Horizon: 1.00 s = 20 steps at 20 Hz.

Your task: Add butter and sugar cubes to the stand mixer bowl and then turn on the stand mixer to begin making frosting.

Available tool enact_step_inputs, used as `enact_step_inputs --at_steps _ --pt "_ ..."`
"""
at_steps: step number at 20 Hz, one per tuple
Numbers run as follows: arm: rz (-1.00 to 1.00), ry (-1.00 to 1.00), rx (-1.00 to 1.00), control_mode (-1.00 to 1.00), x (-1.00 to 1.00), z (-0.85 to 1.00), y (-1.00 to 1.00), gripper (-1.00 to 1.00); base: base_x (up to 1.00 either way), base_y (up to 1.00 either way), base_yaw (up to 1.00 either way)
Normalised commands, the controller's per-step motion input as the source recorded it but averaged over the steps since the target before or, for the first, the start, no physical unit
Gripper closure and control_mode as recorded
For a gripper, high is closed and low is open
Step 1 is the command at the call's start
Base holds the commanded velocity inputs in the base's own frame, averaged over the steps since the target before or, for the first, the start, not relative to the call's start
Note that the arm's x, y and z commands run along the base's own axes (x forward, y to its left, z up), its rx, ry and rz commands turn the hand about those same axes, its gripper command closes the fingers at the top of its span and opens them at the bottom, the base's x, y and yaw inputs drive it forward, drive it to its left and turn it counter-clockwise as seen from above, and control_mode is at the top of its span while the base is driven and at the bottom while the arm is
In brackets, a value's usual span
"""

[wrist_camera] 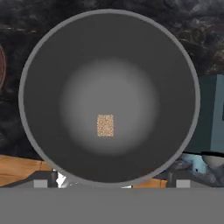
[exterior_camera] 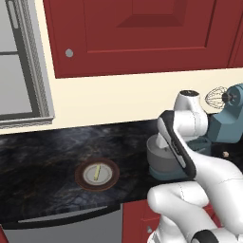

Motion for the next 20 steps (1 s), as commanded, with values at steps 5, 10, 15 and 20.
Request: enact_step_inputs --at_steps 5,10,15,20 --pt "0.00 0.02 0.03 -1.00 -0.59 0.26 -0.18 -1.00 0.00 0.00 0.00" --pt "0.00 0.01 0.05 -1.00 -0.63 0.22 -0.23 -1.00 0.00 0.00 0.00" --pt "0.00 0.00 0.01 -1.00 -0.57 0.10 -0.33 -1.00 0.00 0.00 0.00" --pt "0.00 -0.04 0.01 -1.00 -0.51 0.00 -0.52 -1.00 0.00 0.00 0.00"
